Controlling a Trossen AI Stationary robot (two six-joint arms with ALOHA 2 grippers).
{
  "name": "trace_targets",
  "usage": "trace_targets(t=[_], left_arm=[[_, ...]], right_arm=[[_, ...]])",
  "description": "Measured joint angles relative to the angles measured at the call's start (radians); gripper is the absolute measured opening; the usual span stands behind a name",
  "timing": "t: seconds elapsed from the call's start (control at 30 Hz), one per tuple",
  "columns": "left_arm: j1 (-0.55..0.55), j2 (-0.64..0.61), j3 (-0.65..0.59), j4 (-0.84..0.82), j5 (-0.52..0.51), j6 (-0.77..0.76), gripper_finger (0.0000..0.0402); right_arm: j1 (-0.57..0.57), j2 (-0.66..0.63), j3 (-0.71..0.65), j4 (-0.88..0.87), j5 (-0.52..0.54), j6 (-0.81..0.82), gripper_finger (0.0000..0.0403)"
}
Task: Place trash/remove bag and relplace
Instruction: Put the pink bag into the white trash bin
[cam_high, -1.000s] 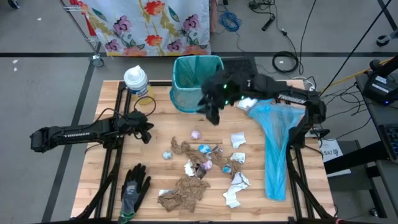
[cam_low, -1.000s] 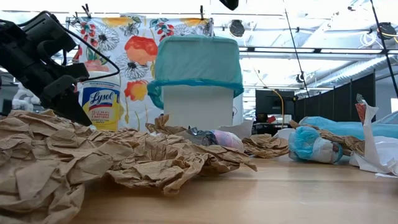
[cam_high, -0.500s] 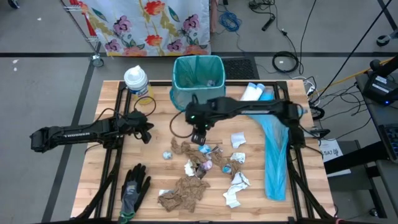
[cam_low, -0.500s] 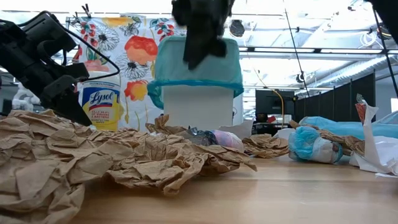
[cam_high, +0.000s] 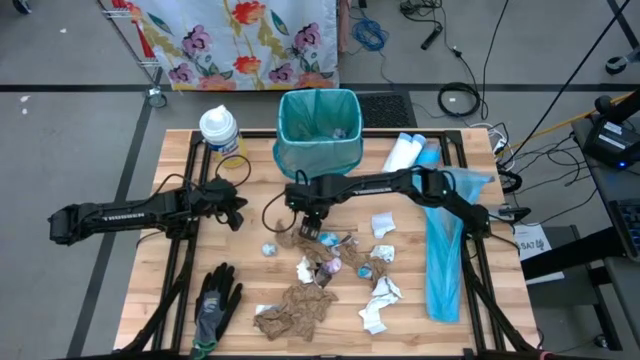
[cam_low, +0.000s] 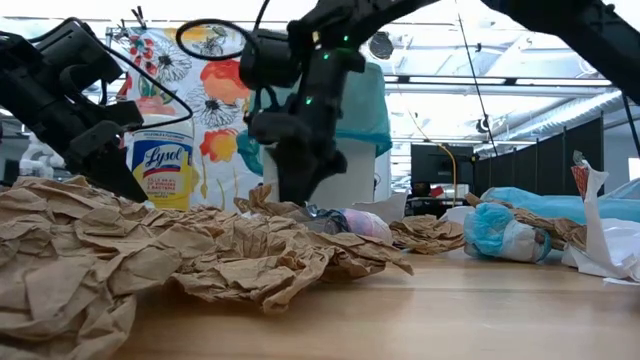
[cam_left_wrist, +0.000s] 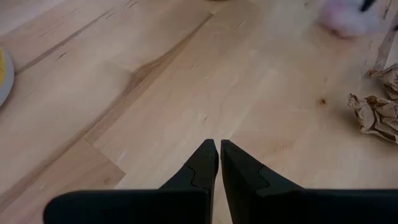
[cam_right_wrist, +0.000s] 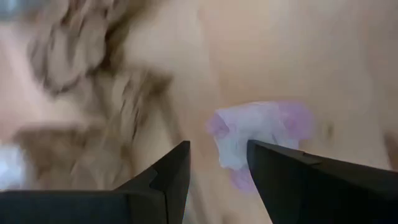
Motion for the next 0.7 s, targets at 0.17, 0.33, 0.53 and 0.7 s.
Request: trace_targets(t=[0.17, 0.33, 0.53, 0.7], left_arm=[[0.0, 0.0, 0.0, 0.0, 0.0, 0.0, 0.0027], [0.0, 0.0, 0.0, 0.0, 0.0, 0.0, 0.0027], [0.0, 0.0, 0.0, 0.0, 0.0, 0.0, 0.0027], [0.0, 0.0, 0.0, -0.001, 0.0, 0.0, 0.0027]], right_arm=[[-0.025, 0.039, 0.004, 0.029, 0.038, 0.007, 0.0123], [-0.033, 0.051, 0.006, 0.029, 0.023, -0.003, 0.0015], [-0.012, 0.002, -0.004, -0.014, 0.034, 0.016, 0.0002], [0.023, -0.1, -0.001, -0.029, 0.03, 0.027, 0.0]])
